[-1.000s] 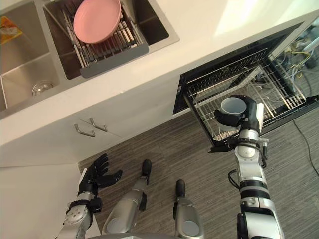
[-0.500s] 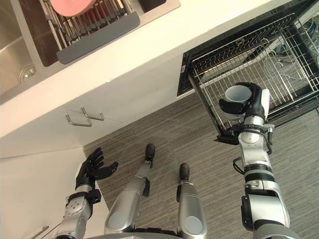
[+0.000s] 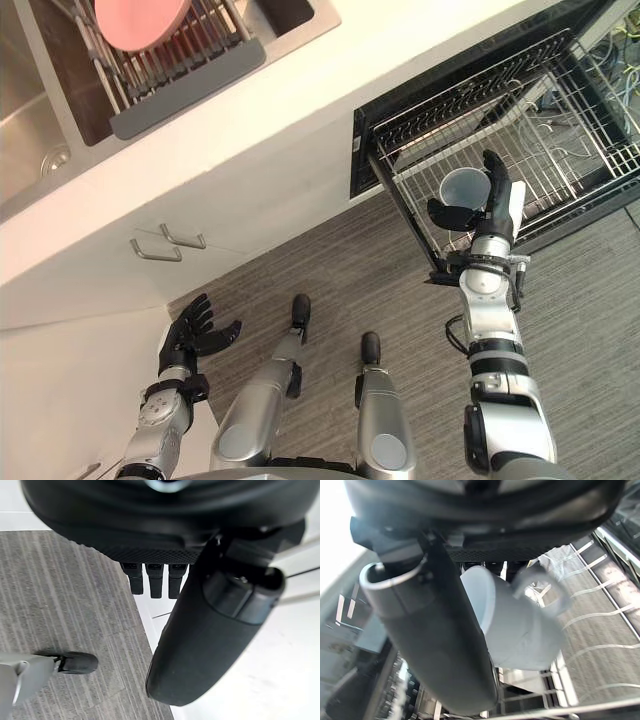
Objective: Walk over to the sink, pick up the cup, carry it to the dishwasher, place the cup inside the dishwasher, then close the dishwasher door
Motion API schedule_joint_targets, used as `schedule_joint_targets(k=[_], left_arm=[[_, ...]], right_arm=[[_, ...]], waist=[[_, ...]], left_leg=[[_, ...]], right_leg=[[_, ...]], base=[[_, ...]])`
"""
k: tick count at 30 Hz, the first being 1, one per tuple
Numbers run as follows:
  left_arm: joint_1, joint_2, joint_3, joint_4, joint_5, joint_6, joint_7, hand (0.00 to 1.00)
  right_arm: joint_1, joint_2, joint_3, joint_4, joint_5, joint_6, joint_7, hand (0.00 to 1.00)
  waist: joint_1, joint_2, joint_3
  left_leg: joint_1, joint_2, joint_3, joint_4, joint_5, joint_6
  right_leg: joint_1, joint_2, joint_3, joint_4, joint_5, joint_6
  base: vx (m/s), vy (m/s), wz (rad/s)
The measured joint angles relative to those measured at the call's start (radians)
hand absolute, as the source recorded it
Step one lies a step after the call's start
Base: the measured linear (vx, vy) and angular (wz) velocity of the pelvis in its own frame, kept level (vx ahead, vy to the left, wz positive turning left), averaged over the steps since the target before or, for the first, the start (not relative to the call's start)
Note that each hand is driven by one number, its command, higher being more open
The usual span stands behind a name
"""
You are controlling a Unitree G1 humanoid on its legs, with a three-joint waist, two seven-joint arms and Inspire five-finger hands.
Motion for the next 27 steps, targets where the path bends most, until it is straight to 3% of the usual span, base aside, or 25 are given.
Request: schedule_joint_targets(k=[8, 16, 27], left_arm=[[-0.003, 0.0, 0.008, 0.034, 0.003, 0.019, -0.008, 0.9], [0.02, 0.0, 0.028, 0.078, 0.019, 0.039, -0.042, 0.9], [0.101, -0.001, 0.037, 0.115, 0.081, 0.046, -0.062, 0.9]], right_arm=[[0.167, 0.08, -0.048, -0.213, 0.006, -0.001, 0.012, 0.9], [0.354, 0.181, -0.057, -0.363, 0.068, -0.057, 0.101, 0.9], [0.47, 0.232, -0.036, -0.367, 0.066, -0.055, 0.138, 0.9]], waist=[[-0.024, -0.017, -0.008], [-0.03, -0.09, -0.083], [-0.024, -0.078, -0.191]], left_leg=[[0.051, 0.02, 0.015, 0.0, -0.012, -0.01], [0.11, 0.02, 0.01, 0.0, -0.035, -0.016], [0.151, -0.005, -0.03, -0.004, -0.053, -0.015]], right_leg=[[0.073, 0.018, 0.012, -0.06, 0.028, -0.006], [0.158, 0.016, 0.002, -0.106, 0.029, -0.008], [0.218, -0.005, -0.042, -0.109, 0.007, -0.007]], base=[[0.01, -0.05, -0.06], [0.03, -0.04, 0.03], [0.0, -0.012, 0.13]])
